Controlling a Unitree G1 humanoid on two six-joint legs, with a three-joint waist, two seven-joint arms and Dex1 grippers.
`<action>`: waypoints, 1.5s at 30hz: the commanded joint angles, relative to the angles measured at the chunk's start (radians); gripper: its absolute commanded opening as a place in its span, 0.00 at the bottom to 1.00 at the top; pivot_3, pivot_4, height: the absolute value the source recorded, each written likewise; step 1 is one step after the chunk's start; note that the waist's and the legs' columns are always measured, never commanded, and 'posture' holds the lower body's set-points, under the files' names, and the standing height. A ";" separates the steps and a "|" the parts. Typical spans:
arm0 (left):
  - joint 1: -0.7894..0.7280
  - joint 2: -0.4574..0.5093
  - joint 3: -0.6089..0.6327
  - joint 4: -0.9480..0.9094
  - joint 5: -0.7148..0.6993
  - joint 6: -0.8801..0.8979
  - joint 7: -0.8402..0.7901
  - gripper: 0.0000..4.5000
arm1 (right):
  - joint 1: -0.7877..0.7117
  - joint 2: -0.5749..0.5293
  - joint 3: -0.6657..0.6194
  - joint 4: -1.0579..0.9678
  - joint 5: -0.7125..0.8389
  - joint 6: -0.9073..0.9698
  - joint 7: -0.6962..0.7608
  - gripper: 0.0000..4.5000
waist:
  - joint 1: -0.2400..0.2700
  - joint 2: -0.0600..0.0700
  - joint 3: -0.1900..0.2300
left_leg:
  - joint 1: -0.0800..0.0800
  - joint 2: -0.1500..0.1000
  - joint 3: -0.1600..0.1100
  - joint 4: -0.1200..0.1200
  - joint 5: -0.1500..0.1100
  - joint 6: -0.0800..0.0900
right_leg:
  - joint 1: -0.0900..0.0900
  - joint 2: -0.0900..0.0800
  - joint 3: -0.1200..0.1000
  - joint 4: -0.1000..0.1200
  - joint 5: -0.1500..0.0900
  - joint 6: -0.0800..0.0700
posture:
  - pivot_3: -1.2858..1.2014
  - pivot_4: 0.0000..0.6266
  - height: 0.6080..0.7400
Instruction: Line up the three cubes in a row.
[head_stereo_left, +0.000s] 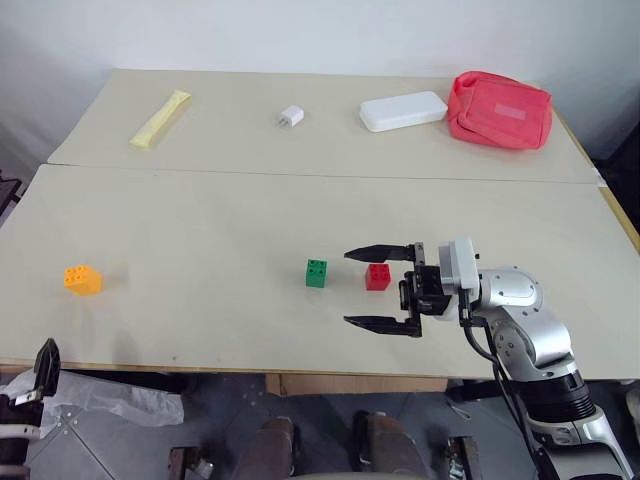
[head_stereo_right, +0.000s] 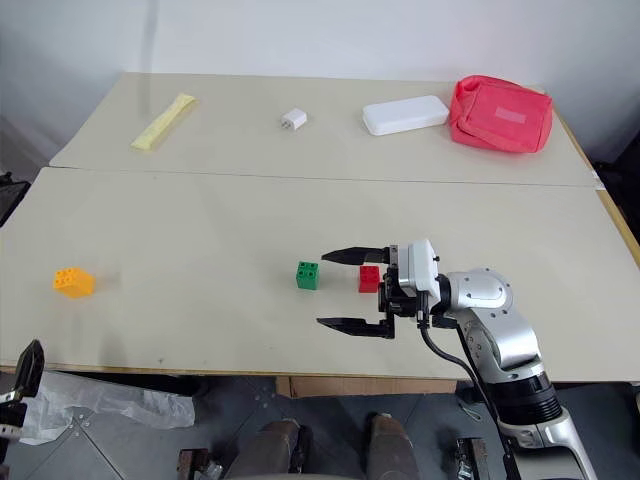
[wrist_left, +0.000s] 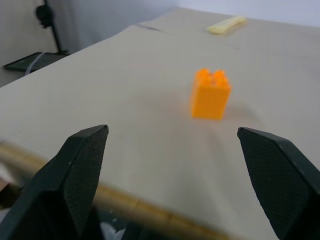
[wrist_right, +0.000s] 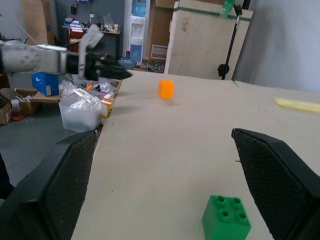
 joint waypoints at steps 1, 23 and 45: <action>-0.099 0.109 -0.045 0.060 0.052 0.048 0.051 0.97 | 0.013 -0.003 -0.005 -0.027 -0.023 -0.039 0.001 1.00 | -0.003 0.000 0.000 | 0.000 0.000 0.000 0.000 0.000 0.000 | 0.000 0.000 0.000 0.001 0.000 0.000 | 0.52 0.24 1.00; -0.398 0.359 -0.333 0.040 0.016 0.068 -0.390 0.33 | 0.133 -0.017 -0.032 -0.046 -0.099 -0.118 -0.091 1.00 | -0.016 -0.003 0.001 | -0.002 0.000 0.000 -0.001 0.000 -0.001 | -0.003 0.000 -0.001 0.007 -0.001 -0.001 | 0.52 0.24 1.00; -1.136 0.260 -0.886 1.088 0.385 -0.456 -1.154 0.33 | 0.354 -0.092 -0.138 -0.206 -0.119 -0.096 -0.218 1.00 | -0.008 0.006 0.000 | -0.002 -0.005 0.010 0.001 0.000 0.005 | -0.006 0.005 -0.004 0.010 0.001 0.002 | 0.52 0.24 1.00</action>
